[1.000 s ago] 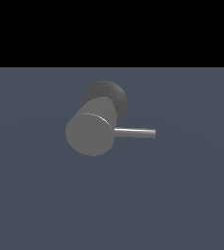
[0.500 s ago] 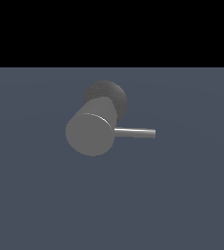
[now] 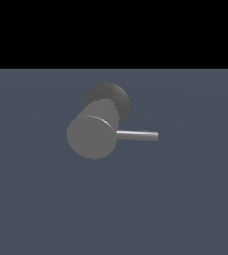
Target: Turn on the faucet by rotating a designated handle.
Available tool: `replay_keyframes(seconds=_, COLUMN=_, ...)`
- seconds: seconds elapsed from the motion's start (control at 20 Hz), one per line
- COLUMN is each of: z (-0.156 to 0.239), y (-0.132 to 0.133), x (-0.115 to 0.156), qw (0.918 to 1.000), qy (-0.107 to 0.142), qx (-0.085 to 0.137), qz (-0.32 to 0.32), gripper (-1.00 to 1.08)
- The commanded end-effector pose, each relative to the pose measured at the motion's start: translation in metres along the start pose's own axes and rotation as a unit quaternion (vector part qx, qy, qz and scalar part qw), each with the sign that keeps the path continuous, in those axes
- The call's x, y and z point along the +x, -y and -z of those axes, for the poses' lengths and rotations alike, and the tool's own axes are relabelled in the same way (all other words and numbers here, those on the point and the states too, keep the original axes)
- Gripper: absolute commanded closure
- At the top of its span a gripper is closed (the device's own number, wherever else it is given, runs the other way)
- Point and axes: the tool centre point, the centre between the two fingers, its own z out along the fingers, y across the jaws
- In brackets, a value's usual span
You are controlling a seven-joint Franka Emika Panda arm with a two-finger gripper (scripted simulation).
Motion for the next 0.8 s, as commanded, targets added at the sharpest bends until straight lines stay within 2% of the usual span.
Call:
replay_keyframes(seconds=0.0, z=0.005, y=0.002, x=0.003, qw=0.9995, qy=-0.012, qx=0.031, qz=0.003, gripper=1.08)
replay_keyframes(seconds=0.35, z=0.016, y=0.004, x=0.008, qw=0.9957, qy=-0.034, qx=0.085, qz=0.006, gripper=1.08)
replay_keyframes(seconds=0.55, z=0.02, y=0.003, x=0.01, qw=0.9939, qy=-0.041, qx=0.103, qz=0.005, gripper=1.08)
replay_keyframes(seconds=0.75, z=0.022, y=0.005, x=0.012, qw=0.9929, qy=-0.045, qx=0.11, qz=0.008, gripper=1.08)
